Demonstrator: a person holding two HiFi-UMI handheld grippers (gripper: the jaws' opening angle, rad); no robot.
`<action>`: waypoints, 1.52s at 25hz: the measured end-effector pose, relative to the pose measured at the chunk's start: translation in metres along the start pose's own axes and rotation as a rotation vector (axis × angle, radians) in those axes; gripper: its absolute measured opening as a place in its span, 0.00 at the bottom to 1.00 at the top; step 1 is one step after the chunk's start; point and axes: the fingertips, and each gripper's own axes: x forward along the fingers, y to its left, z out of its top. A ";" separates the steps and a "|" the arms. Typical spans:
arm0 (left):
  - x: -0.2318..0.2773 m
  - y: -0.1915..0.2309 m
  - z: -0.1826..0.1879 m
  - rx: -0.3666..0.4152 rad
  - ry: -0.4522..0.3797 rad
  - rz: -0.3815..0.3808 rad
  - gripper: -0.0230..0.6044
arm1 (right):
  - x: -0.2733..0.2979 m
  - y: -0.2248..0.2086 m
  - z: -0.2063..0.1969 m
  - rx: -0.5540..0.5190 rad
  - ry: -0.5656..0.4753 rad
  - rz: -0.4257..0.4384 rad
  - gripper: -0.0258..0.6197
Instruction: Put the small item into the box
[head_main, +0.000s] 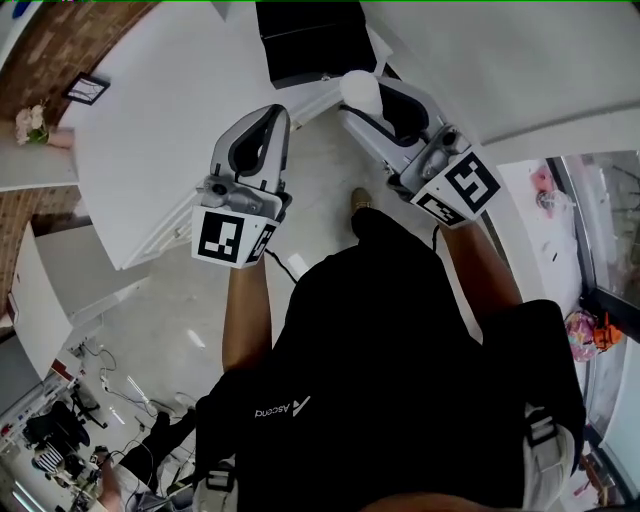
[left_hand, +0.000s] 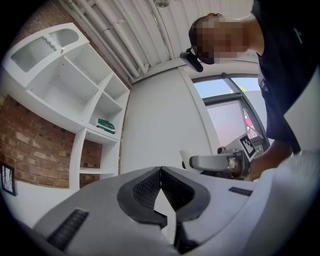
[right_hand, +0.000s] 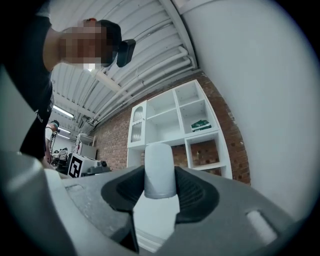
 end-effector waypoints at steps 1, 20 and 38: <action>0.009 0.006 -0.004 0.002 0.005 0.011 0.03 | 0.006 -0.009 -0.003 -0.004 0.012 0.007 0.31; 0.102 0.103 -0.066 0.025 0.068 0.139 0.03 | 0.112 -0.133 -0.107 0.012 0.378 0.044 0.31; 0.110 0.157 -0.090 -0.024 0.083 0.072 0.03 | 0.168 -0.155 -0.236 -0.053 0.935 0.060 0.31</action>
